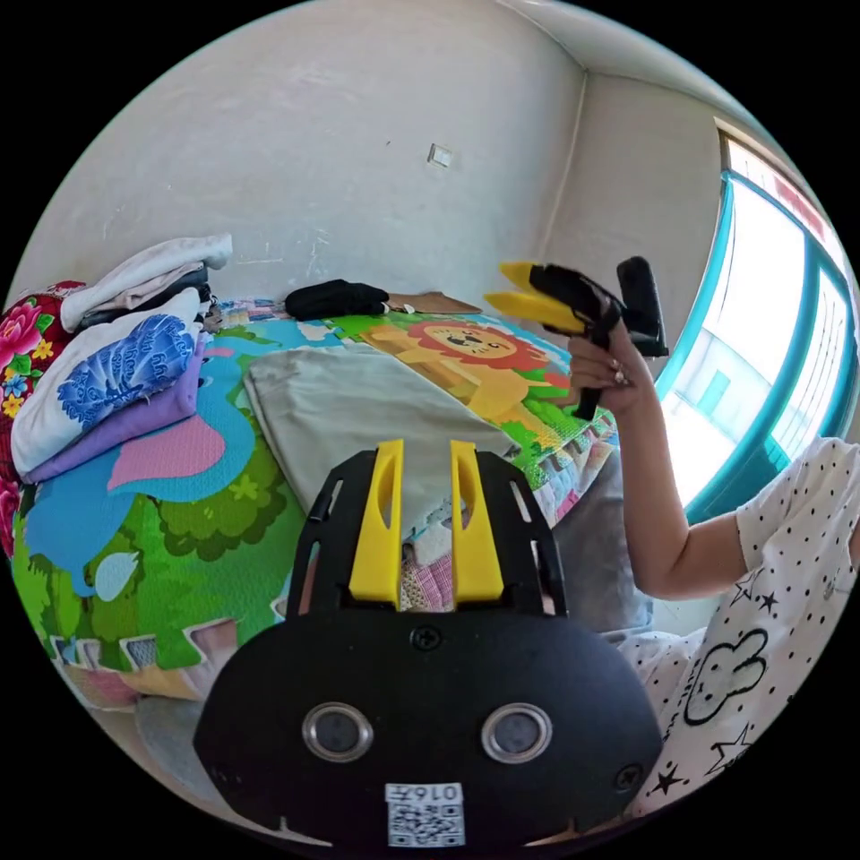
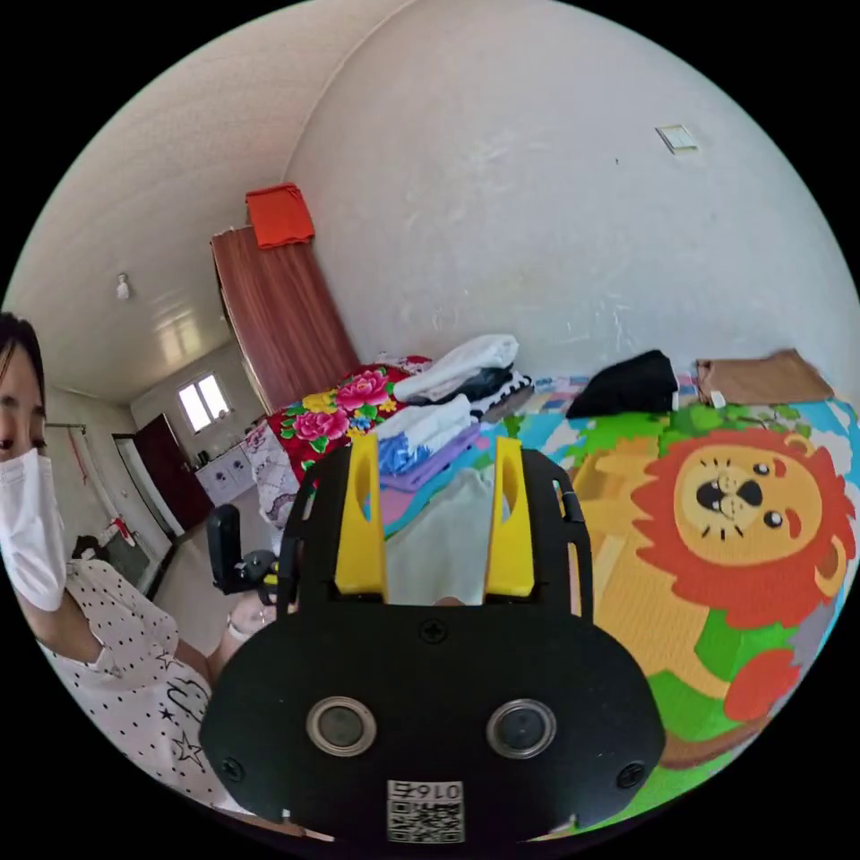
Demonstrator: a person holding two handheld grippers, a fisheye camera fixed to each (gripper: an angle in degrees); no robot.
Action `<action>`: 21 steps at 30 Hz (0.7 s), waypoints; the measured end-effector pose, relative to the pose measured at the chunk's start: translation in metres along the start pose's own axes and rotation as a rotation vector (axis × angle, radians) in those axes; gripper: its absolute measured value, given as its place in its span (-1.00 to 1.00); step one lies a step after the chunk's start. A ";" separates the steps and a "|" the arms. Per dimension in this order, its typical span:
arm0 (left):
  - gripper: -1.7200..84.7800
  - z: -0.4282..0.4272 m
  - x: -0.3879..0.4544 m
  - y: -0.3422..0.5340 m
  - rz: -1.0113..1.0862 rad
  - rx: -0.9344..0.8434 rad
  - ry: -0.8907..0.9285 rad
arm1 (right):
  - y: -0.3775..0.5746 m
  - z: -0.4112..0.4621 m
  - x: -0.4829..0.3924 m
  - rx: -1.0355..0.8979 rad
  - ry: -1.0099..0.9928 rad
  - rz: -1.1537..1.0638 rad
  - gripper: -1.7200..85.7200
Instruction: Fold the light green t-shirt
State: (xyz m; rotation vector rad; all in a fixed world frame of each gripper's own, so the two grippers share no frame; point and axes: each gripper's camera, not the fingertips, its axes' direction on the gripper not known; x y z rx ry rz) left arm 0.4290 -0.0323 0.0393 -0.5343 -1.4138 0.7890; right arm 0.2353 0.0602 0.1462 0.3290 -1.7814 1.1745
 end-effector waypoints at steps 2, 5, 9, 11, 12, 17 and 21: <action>-0.78 -0.003 0.007 0.009 0.003 -0.001 -0.002 | 0.052 -0.004 0.001 -0.126 0.064 0.042 -0.59; -0.78 -0.009 0.023 0.023 0.034 -0.006 -0.039 | 0.103 -0.002 0.006 -0.269 0.099 0.131 -0.60; -0.79 -0.018 0.051 0.042 0.071 0.018 -0.098 | 0.143 -0.001 0.015 -0.278 0.009 0.246 -0.64; -0.79 -0.022 0.062 0.049 0.085 0.024 -0.112 | 0.157 0.004 0.021 -0.275 -0.061 0.305 -0.66; -0.79 -0.024 0.070 0.054 0.103 0.025 -0.124 | 0.161 0.005 0.020 -0.276 -0.062 0.302 -0.67; -0.81 -0.026 0.096 0.071 0.154 0.024 -0.151 | 0.193 0.024 -0.031 -0.375 0.134 -0.015 -0.68; -0.84 -0.006 0.108 0.080 0.102 -0.024 -0.160 | 0.222 0.041 -0.059 -0.371 0.234 -0.109 -0.67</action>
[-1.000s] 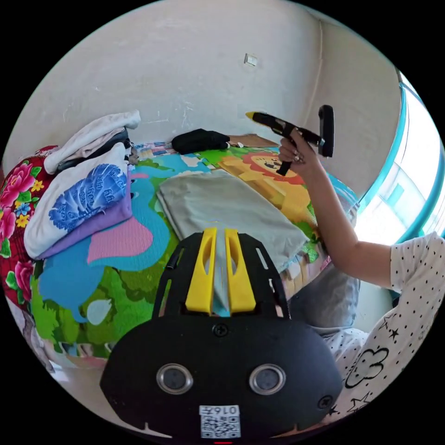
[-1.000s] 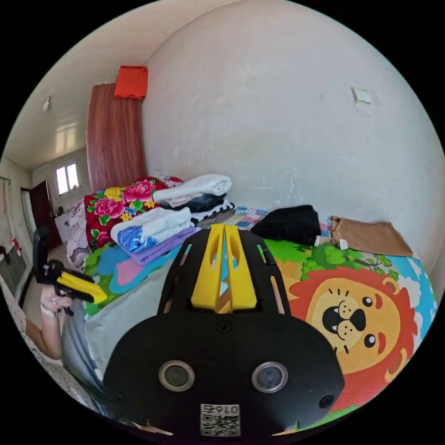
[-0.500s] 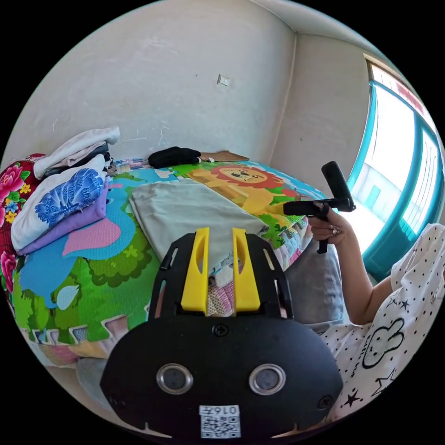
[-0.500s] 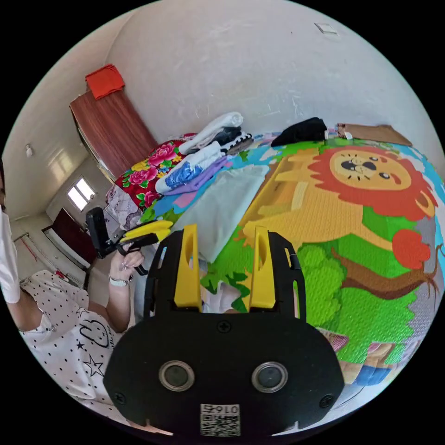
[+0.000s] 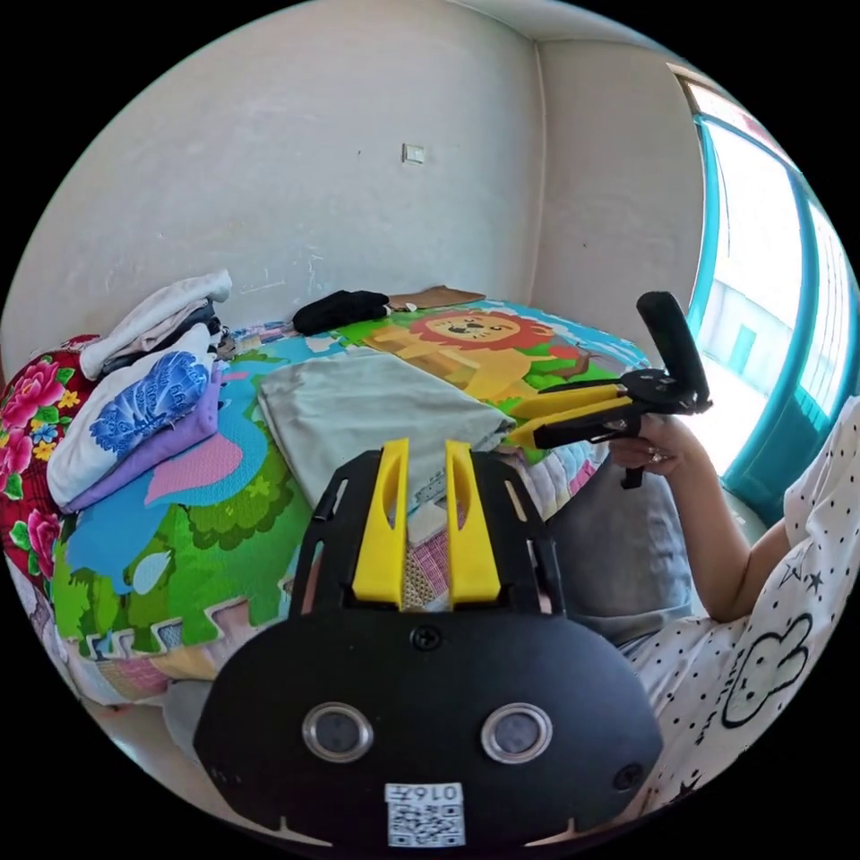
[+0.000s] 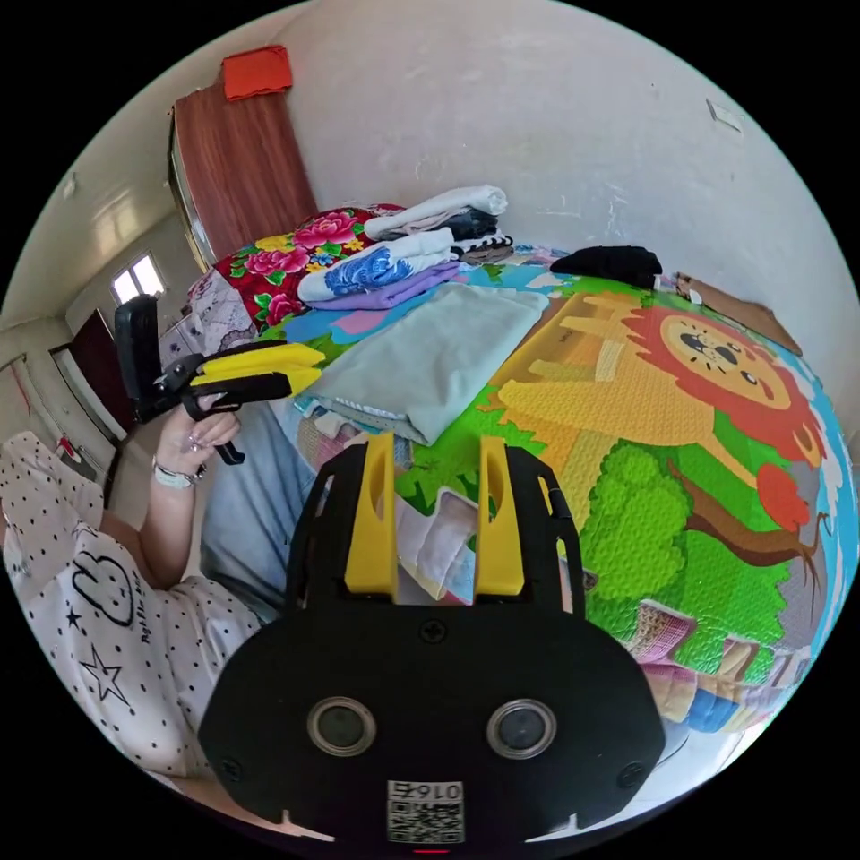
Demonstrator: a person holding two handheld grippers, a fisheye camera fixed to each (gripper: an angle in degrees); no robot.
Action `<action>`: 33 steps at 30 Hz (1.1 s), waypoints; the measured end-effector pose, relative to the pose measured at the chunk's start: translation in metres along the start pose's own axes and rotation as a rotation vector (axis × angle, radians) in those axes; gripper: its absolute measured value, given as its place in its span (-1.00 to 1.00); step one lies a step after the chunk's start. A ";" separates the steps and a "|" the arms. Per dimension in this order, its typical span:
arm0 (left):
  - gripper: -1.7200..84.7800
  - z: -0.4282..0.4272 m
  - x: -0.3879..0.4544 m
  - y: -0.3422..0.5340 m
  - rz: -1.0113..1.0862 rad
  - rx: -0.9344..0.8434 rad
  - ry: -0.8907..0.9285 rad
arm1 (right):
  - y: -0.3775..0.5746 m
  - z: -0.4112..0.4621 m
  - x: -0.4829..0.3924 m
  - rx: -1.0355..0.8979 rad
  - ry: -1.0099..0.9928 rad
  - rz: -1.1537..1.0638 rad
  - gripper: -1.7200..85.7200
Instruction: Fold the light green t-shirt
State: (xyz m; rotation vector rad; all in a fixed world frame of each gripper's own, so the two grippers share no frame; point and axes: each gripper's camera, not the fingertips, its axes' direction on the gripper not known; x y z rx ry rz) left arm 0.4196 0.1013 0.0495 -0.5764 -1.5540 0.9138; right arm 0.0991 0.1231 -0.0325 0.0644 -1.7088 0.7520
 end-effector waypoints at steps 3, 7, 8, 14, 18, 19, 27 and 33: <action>-0.86 0.012 0.006 0.006 -0.055 -0.079 -0.078 | 0.014 0.016 -0.022 0.004 0.102 -0.014 -0.67; -0.87 0.007 0.012 0.021 -0.084 -0.078 -0.127 | 0.037 0.037 -0.054 0.009 0.235 -0.064 -0.67; -0.87 0.001 0.013 0.028 -0.092 -0.054 -0.121 | 0.043 0.041 -0.062 0.019 0.265 -0.073 -0.66; -0.78 -0.011 0.028 0.054 -0.047 -0.065 -0.138 | 0.074 0.059 -0.089 0.046 0.327 -0.110 -0.67; -0.75 -0.006 0.045 0.060 0.006 -0.103 -0.178 | 0.089 0.071 -0.102 0.062 0.326 -0.116 -0.69; -0.75 -0.005 0.047 0.059 0.008 -0.119 -0.191 | 0.094 0.075 -0.107 0.055 0.331 -0.126 -0.70; -0.77 0.006 0.076 0.060 0.039 -0.059 -0.229 | 0.123 0.102 -0.133 0.063 0.380 -0.145 -0.72; -0.92 0.012 0.076 0.059 -0.023 -0.058 -0.250 | 0.140 0.126 -0.151 0.064 0.410 -0.152 -0.76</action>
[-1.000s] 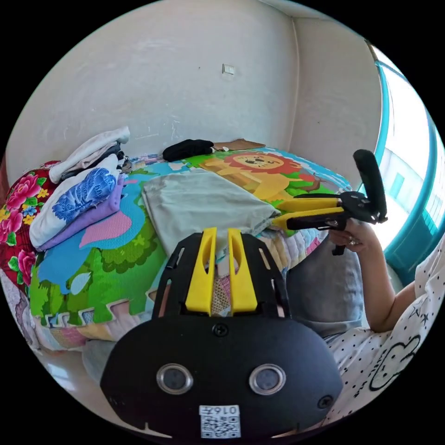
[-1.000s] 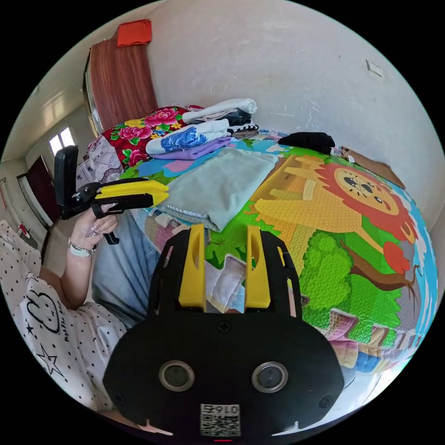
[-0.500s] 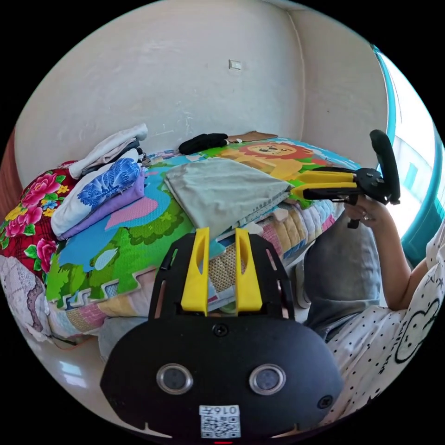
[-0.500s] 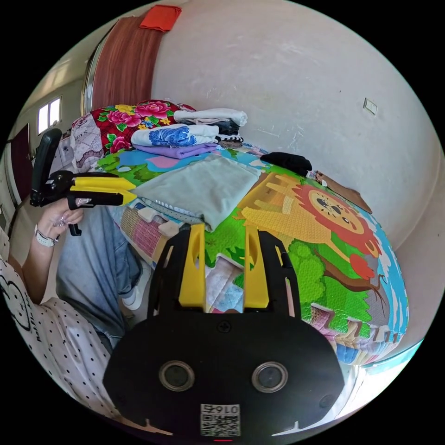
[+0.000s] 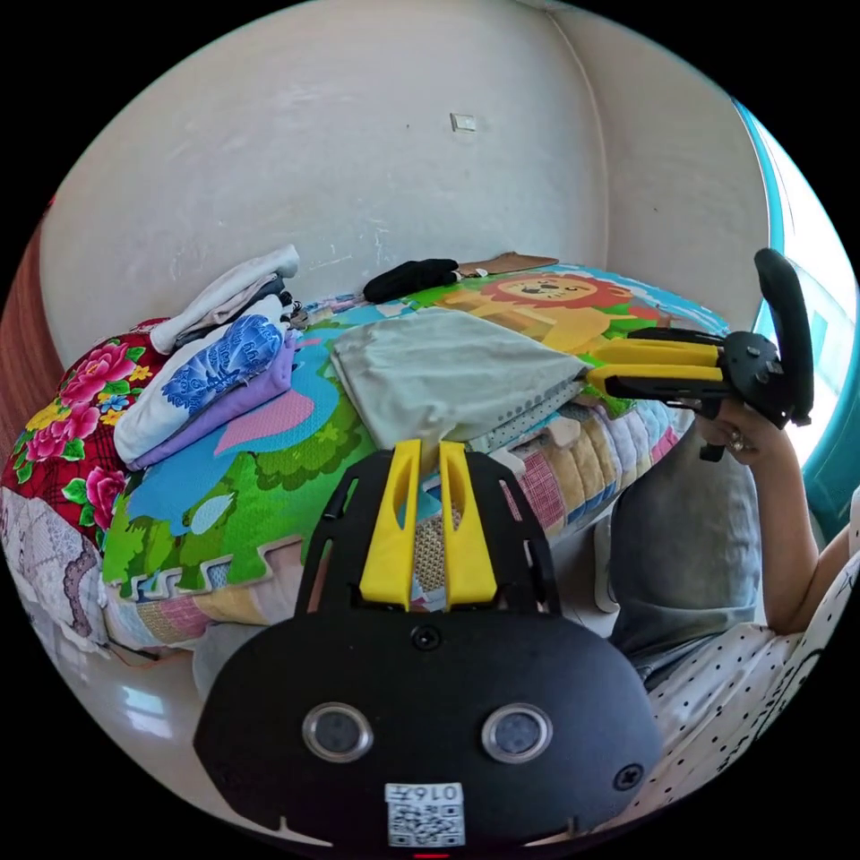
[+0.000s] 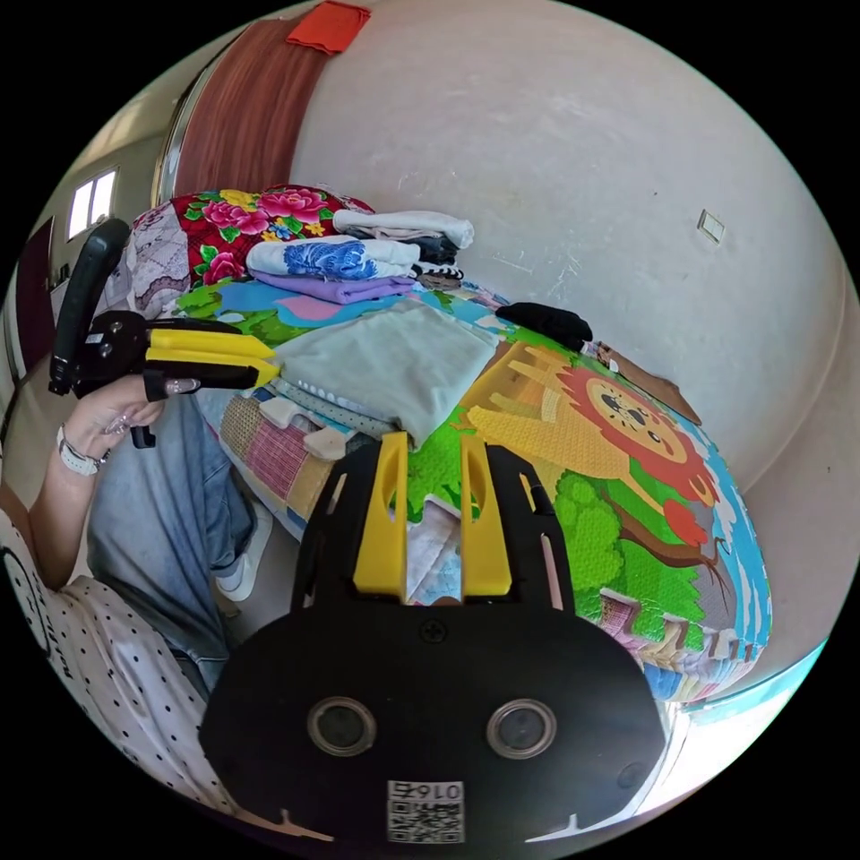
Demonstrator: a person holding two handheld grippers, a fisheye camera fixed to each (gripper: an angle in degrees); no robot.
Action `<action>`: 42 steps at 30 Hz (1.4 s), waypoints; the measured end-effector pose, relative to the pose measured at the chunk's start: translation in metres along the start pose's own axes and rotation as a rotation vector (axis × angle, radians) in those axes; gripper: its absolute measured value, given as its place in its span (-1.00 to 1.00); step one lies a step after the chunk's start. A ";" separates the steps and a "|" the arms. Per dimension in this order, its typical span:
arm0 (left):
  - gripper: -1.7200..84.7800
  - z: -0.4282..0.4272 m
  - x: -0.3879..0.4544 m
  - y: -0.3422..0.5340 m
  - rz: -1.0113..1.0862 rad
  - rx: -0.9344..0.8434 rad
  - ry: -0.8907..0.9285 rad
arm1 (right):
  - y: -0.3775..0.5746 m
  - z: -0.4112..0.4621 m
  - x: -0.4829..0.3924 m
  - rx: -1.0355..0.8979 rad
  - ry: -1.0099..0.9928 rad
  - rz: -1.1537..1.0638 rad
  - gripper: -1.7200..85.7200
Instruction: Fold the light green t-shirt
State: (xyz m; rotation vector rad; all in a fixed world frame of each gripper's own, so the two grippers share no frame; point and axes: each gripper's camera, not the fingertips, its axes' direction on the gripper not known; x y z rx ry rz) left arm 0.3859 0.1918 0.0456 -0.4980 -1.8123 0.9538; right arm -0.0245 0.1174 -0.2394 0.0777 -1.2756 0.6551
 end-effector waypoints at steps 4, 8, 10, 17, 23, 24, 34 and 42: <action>-0.97 -0.004 0.000 -0.001 -0.009 0.017 0.014 | 0.011 0.006 -0.018 -0.005 0.021 -0.044 -0.79; -0.98 -0.007 0.002 -0.002 -0.008 0.047 0.009 | 0.023 0.008 -0.036 0.030 0.058 -0.094 -0.82; -0.98 -0.007 0.003 -0.003 0.000 0.048 0.007 | 0.027 0.012 -0.042 0.020 0.074 -0.110 -0.86; -0.98 -0.003 0.005 -0.002 0.034 0.026 0.013 | 0.046 0.017 -0.050 0.007 0.043 -0.135 -0.95; -0.98 -0.002 0.010 0.002 0.091 0.023 0.004 | 0.066 0.018 -0.040 0.004 0.081 -0.092 -0.96; -0.98 -0.003 0.009 0.001 0.092 0.024 0.001 | 0.067 0.016 -0.039 0.017 0.066 -0.093 -0.96; -0.98 -0.005 -0.003 -0.008 0.023 0.071 0.072 | 0.063 0.028 -0.064 0.037 0.062 -0.127 -0.85; -0.98 0.004 0.004 -0.025 0.060 0.090 0.149 | 0.064 0.023 -0.056 0.048 0.063 -0.116 -0.90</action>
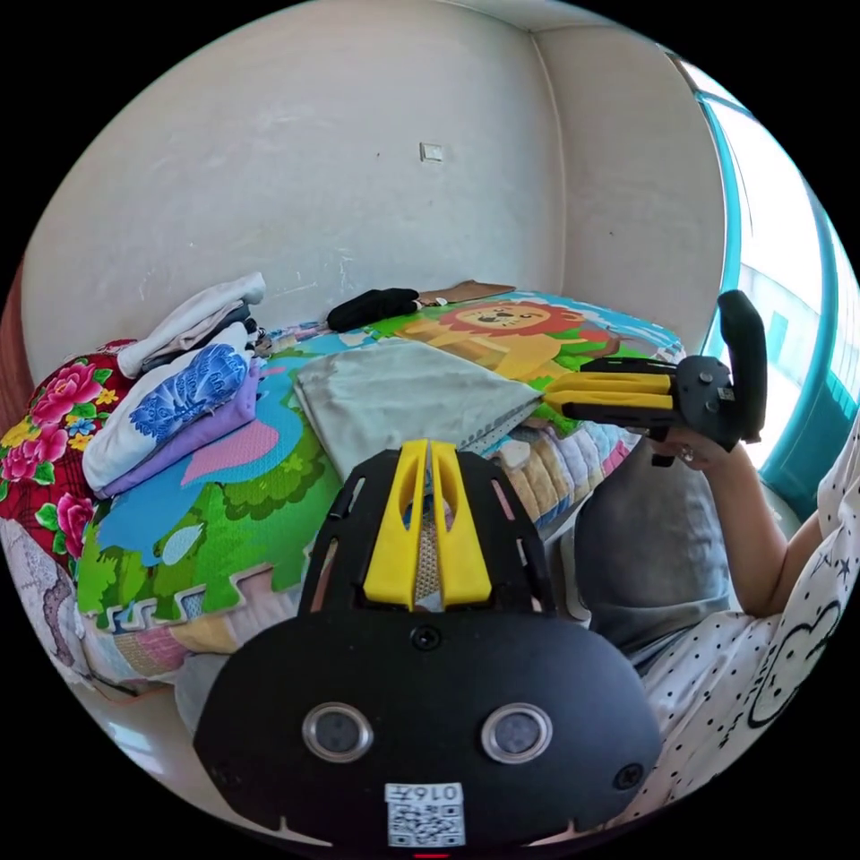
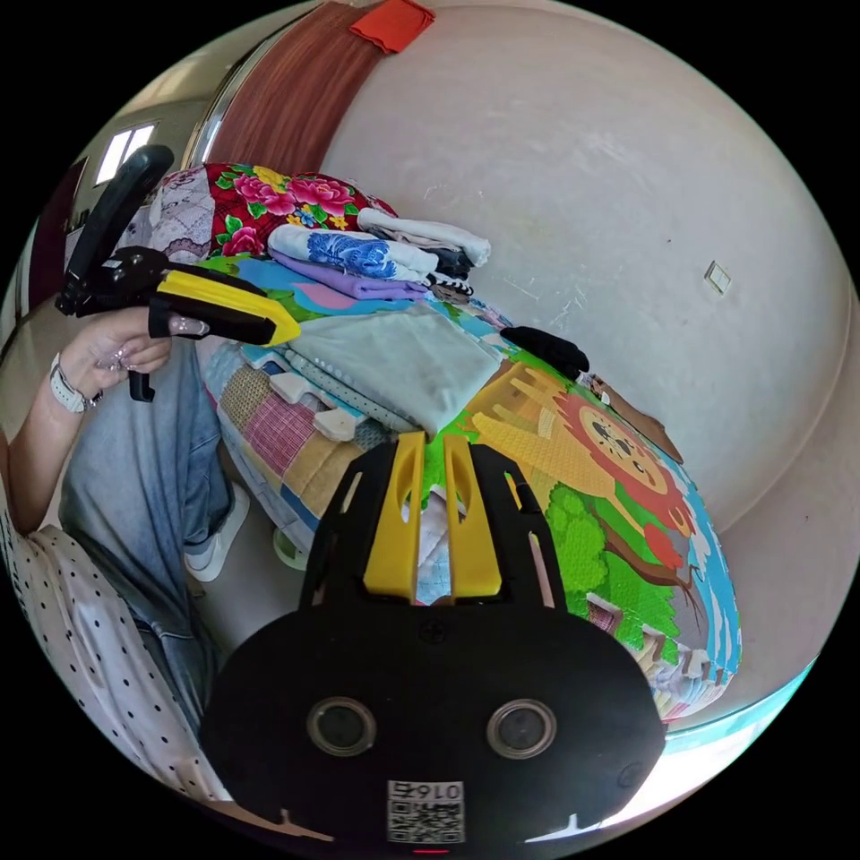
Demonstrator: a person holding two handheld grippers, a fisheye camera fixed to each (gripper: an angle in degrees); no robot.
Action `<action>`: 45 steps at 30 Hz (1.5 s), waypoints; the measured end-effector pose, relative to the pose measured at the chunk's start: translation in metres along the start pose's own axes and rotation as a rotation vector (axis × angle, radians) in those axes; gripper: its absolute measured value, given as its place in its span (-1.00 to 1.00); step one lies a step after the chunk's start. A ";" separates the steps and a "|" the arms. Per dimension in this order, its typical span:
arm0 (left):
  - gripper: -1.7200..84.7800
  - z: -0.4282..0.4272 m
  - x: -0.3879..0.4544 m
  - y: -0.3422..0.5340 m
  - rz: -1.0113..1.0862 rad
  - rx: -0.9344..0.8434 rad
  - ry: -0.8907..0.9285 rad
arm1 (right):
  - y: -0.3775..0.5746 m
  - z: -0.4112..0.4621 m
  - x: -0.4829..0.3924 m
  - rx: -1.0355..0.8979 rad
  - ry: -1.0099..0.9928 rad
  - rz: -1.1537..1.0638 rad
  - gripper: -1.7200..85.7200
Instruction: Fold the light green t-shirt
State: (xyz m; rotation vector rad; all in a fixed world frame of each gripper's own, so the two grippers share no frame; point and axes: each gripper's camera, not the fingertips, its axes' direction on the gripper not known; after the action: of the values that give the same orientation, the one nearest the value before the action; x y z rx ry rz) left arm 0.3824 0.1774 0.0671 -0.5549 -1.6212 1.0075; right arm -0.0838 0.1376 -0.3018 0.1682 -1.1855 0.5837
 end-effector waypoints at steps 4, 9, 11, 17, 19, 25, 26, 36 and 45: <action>-0.98 0.013 0.006 -0.014 0.026 0.010 0.035 | -0.001 0.002 0.009 0.001 -0.022 0.024 -0.92; -0.98 0.041 0.002 -0.031 0.001 -0.061 0.072 | -0.003 -0.001 0.017 0.002 -0.029 0.019 -0.95; -0.98 0.051 -0.002 -0.032 -0.016 -0.108 0.081 | -0.004 -0.001 0.024 -0.006 -0.042 0.019 -0.95; -0.98 0.053 -0.019 -0.032 -0.056 -0.082 0.150 | -0.003 -0.002 0.048 -0.013 -0.086 0.026 -0.97; -0.98 0.053 -0.020 -0.032 -0.052 -0.075 0.154 | -0.002 -0.003 0.056 -0.009 -0.114 0.016 -0.97; -0.98 0.049 -0.020 -0.034 -0.040 -0.073 0.155 | -0.004 -0.006 0.079 -0.023 -0.137 0.001 -0.97; -0.98 0.048 -0.021 -0.036 -0.039 -0.077 0.156 | -0.004 -0.007 0.084 -0.022 -0.127 -0.002 -0.97; -0.98 0.048 -0.019 -0.055 -0.069 -0.036 0.102 | -0.029 -0.015 0.112 0.063 -0.122 0.025 -0.93; -0.98 0.051 -0.014 -0.050 -0.062 -0.072 0.136 | -0.036 -0.013 0.171 -0.014 -0.204 0.020 -0.95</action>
State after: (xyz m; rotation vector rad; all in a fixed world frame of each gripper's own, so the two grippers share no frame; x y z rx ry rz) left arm 0.3457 0.1239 0.0989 -0.6053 -1.5489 0.8506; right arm -0.0123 0.1712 -0.1455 0.2080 -1.3893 0.5855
